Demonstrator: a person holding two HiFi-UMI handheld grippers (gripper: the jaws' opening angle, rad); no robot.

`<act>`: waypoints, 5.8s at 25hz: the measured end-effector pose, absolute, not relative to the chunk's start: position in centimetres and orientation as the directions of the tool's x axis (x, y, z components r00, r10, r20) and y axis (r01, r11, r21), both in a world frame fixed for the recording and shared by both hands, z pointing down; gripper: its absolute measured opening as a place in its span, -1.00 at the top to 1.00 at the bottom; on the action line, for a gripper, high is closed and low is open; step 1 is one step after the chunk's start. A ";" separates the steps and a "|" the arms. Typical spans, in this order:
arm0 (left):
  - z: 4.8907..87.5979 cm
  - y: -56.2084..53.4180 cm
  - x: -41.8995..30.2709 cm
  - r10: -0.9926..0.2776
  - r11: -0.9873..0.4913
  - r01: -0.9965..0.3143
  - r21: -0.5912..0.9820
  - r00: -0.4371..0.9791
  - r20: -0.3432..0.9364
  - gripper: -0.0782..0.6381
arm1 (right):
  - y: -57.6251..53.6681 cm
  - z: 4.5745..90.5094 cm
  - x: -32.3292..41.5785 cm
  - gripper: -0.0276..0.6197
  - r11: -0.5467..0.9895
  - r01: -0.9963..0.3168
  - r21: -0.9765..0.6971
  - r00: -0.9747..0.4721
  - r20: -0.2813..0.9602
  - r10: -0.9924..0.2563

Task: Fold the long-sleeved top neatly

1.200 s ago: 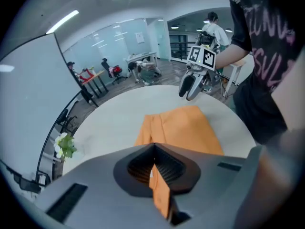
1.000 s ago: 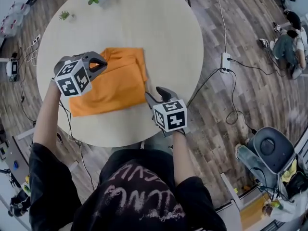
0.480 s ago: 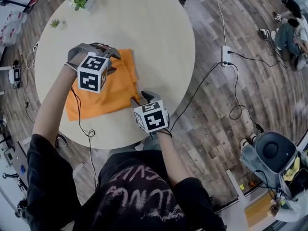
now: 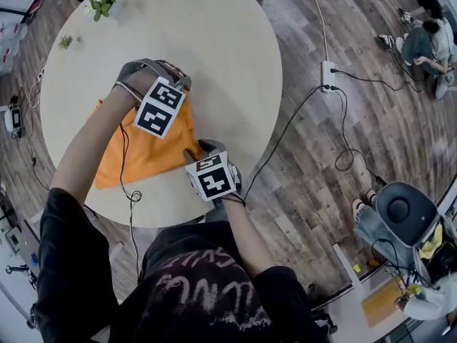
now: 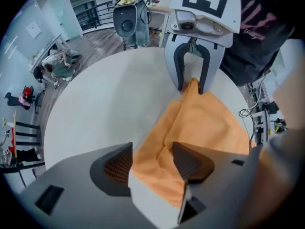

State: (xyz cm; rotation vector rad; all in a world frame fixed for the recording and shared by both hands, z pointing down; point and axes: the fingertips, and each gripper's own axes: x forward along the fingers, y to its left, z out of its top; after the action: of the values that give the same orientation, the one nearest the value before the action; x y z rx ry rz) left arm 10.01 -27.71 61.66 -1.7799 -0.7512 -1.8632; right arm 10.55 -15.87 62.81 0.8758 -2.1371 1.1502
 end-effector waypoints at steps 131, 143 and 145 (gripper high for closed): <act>53.8 -19.3 -7.1 -0.319 -0.737 0.416 -0.533 0.482 0.816 0.66 | -6.4 60.6 -8.6 0.71 0.515 -0.849 -0.113 -0.385 0.800 -0.460; 56.8 -15.2 -6.1 -0.274 -0.744 0.473 -0.471 0.427 0.862 0.72 | -4.0 58.1 -5.4 0.84 0.400 -0.907 -0.132 -0.355 0.751 -0.557; 55.8 -14.8 -6.8 -0.297 -0.765 0.427 -0.482 0.430 0.852 0.72 | -3.5 57.5 -4.4 0.88 0.367 -0.921 -0.130 -0.338 0.737 -0.586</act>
State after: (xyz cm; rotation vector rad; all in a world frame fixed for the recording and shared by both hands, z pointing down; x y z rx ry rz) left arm -6.83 -14.84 55.83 -2.0151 -0.1093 -1.3845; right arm -4.36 -3.49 57.45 1.2974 -2.0400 0.7344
